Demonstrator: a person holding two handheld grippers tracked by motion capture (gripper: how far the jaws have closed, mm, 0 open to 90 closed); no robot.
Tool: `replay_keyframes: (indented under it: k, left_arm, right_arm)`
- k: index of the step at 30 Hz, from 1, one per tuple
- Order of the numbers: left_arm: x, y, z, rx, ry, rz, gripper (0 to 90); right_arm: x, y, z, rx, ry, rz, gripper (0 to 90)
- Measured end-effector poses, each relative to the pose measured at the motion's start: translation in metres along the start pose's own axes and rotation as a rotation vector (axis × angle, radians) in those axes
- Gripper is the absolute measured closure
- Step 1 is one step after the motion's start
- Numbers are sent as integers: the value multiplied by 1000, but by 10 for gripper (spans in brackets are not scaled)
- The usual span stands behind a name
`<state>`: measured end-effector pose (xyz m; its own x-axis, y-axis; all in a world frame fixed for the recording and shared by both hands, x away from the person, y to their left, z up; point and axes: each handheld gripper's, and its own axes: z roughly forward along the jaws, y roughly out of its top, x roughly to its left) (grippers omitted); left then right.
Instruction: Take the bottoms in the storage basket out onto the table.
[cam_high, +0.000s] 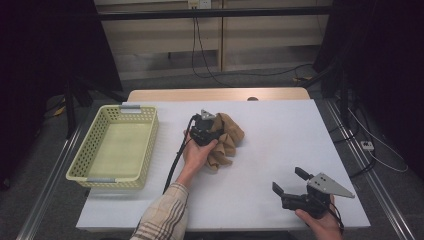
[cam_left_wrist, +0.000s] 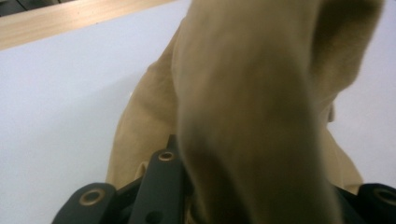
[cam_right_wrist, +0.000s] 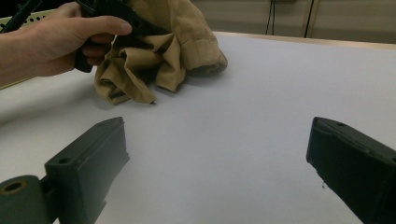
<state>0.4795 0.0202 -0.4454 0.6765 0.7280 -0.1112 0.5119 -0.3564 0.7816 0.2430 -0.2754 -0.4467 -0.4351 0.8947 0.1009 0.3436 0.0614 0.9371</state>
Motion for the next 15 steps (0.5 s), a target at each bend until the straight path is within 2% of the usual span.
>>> replay_keyframes:
  k: [2, 4, 6, 7, 15]
  left_arm:
    - [0, -1, 2, 3, 1, -4, 726]
    - [0, -2, 3, 5, 9, 9, 724]
    - [0, -2, 4, 8, -1, 9, 719]
    - [1, -2, 5, 6, 11, 12, 716]
    - [3, -4, 12, 2, 4, -10, 676]
  right_arm:
    - [0, 0, 0, 0, -1, 1, 49]
    - [0, 0, 0, 0, -1, 3, 49]
    - [-1, 0, 0, -1, 0, 3, 49]
    - [-2, 0, 0, -1, 1, 3, 49]
    - [-5, -2, -1, -2, -2, 13, 49]
